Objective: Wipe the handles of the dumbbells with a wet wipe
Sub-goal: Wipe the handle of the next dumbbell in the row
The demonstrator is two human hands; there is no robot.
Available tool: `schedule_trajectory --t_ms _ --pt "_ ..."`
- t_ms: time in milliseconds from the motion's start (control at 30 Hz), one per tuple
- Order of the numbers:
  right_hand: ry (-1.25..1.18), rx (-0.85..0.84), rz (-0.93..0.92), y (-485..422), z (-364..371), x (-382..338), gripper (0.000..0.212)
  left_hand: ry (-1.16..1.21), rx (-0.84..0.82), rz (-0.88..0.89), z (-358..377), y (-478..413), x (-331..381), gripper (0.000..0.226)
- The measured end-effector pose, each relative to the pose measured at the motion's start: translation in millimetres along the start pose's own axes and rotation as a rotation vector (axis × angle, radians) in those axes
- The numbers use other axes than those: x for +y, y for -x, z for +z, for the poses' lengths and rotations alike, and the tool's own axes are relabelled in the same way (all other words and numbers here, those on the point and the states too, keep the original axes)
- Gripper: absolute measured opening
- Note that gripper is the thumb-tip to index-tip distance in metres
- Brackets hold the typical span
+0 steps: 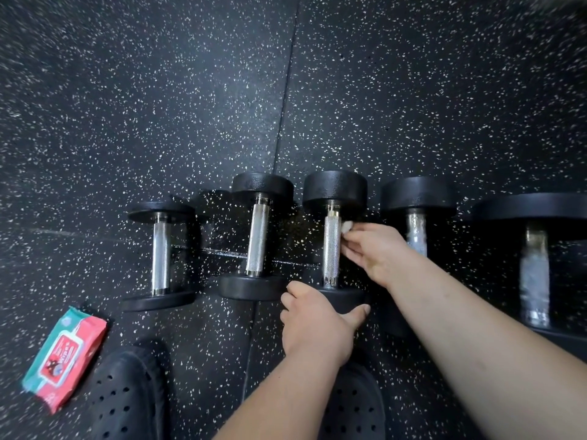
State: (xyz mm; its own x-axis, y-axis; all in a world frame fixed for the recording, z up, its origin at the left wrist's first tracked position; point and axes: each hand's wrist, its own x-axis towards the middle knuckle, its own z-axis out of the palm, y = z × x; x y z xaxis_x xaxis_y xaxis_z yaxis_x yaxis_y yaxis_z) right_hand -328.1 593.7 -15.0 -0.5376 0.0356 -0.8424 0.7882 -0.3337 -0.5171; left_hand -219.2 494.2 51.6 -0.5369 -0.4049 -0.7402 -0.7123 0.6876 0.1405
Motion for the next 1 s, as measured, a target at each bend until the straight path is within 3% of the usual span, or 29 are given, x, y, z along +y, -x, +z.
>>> schedule_trajectory --t_ms 167,400,500,1000 --pt "0.025 0.033 -0.160 13.5 2.9 -2.9 0.010 0.005 -0.003 -0.005 -0.2 -0.8 -0.1 0.110" --pt "0.630 0.244 -0.601 25.7 -3.8 3.0 0.001 0.013 -0.003 -0.001 -0.2 -0.5 -0.9 0.110" --pt "0.567 0.235 -0.634 31.2 2.3 1.4 0.006 0.013 -0.002 -0.001 0.1 -1.0 -0.9 0.112" --pt "0.832 0.197 -0.925 52.5 -5.7 24.5 0.014 0.040 -0.002 0.007 0.4 -1.1 -1.5 0.102"
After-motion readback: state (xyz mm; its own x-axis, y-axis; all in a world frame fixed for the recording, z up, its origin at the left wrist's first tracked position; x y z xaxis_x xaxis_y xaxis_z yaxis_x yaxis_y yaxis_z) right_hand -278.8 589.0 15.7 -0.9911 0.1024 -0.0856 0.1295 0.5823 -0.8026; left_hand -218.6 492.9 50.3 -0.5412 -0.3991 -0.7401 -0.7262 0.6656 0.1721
